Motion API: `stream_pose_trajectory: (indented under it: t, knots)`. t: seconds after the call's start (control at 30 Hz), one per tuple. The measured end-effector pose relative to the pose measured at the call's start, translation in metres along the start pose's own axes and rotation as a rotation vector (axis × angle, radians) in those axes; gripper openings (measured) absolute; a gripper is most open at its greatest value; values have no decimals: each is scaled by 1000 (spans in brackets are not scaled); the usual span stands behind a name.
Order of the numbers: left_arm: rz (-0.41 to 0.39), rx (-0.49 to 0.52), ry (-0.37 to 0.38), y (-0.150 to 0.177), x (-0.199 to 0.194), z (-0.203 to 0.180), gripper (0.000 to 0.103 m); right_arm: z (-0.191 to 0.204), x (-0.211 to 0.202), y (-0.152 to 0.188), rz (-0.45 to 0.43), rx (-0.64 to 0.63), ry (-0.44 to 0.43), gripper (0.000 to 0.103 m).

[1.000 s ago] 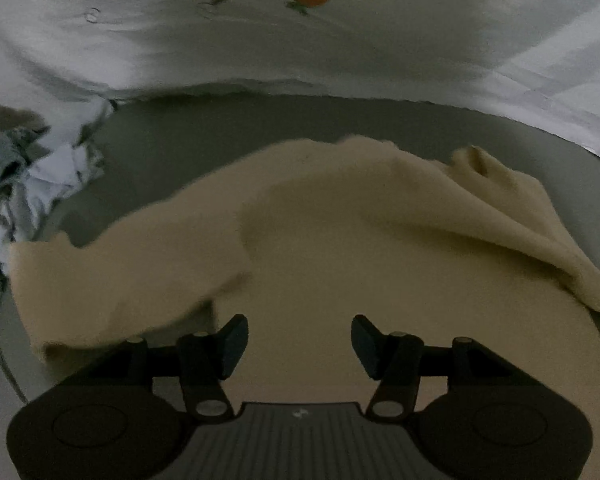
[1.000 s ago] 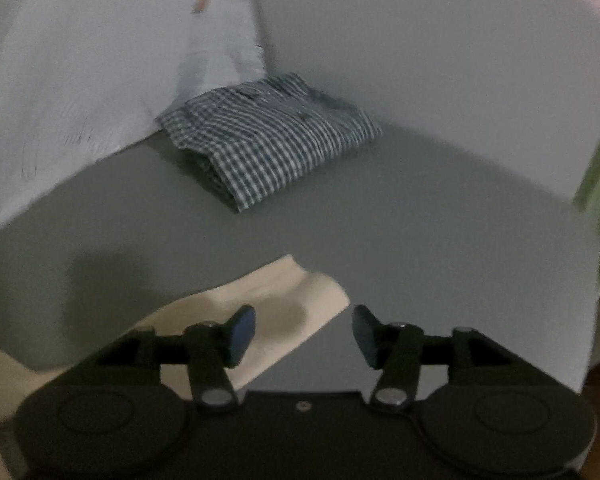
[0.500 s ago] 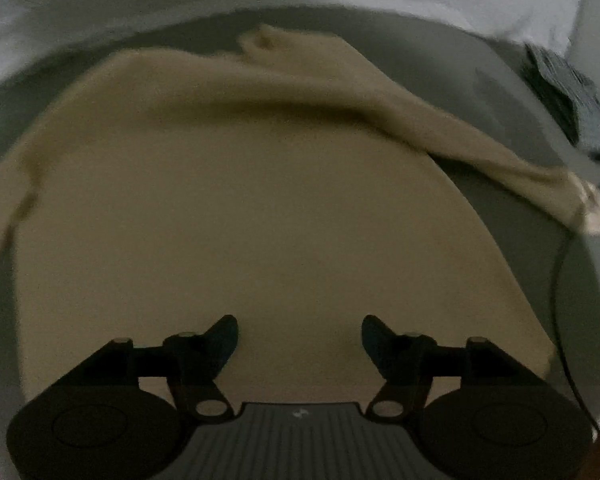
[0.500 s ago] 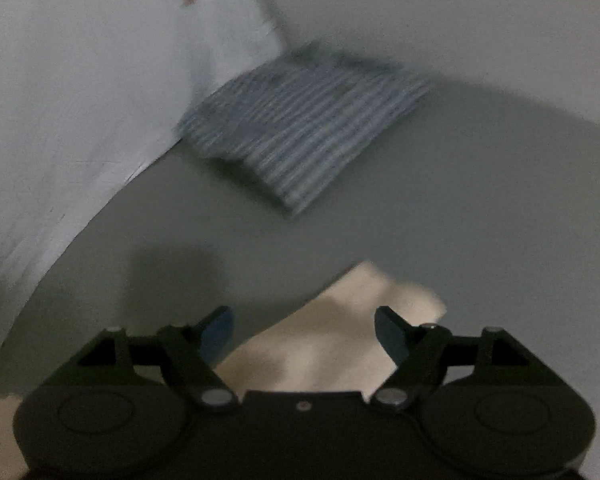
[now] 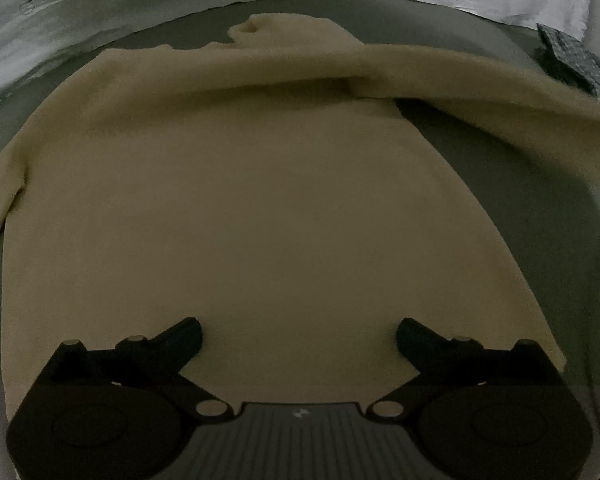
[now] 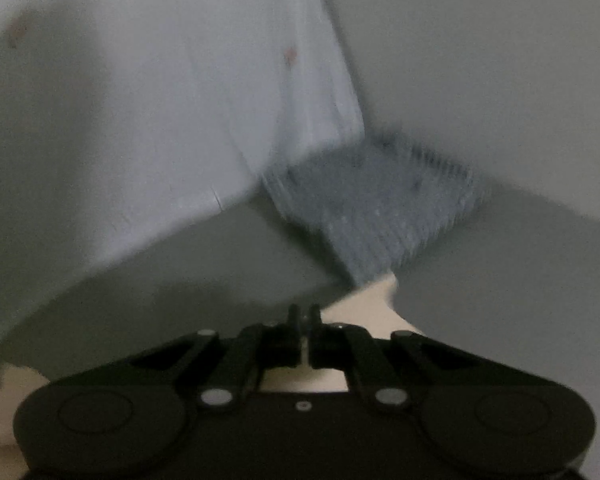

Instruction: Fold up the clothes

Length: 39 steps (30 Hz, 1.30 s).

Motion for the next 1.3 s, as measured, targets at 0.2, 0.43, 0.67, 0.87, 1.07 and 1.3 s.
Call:
stream_pose_trajectory:
  t: [0.2,0.43,0.67,0.87,1.07,1.3]
  knots:
    - [-2,-18,-16,1,-4,0,103,-41,-70,44,129,-60,109,2]
    - [-6,-21,-21,1,-11,-1,103,-85,-50,68,299,167,156,50]
    - [-15,-20,-22,-1,-5,-7,103,-98,3,47,299,411,122,70]
    - [-34,-20,-23,2,-6,-7,103,-102,20,52,359,600,90,76]
    - [-53,-19,-24,4,-7,-8,103,-99,27,53,379,668,68,81]
    - [-71,-11,-19,6,-9,-7,103,-76,22,51,338,433,140,20]
Point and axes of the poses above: each gripper's, at about its wrist camera, not at the fingertips, and x roughly the way its jaws point, z to its left, y to its underside, the point moved 1 cm from there along x, roughly the way its jaws point, and after that the axes turned 12 degrees about -z, right-handed, at the moved point
